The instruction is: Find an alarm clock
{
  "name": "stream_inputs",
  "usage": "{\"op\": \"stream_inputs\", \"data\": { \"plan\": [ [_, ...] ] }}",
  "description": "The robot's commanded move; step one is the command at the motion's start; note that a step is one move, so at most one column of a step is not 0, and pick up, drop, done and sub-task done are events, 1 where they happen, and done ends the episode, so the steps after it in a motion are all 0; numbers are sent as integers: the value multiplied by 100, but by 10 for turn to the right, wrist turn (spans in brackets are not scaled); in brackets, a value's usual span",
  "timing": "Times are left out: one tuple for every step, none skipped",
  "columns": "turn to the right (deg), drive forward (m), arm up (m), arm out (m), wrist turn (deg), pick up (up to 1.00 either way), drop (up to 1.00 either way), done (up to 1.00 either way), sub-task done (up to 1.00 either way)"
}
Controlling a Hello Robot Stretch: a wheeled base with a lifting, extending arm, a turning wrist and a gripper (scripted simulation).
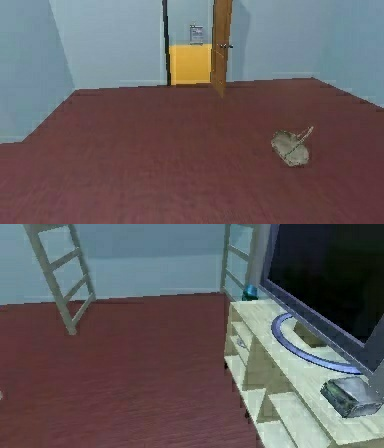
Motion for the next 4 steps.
{"op": "stream_inputs", "data": {
  "plan": [
    [0,100,0,0,0,0,0,0,0],
    [0,100,0,0,0,0,0,0,0],
    [0,100,0,0,0,0,0,0,0],
    [0,100,0,0,0,0,0,0,0]
  ]
}}
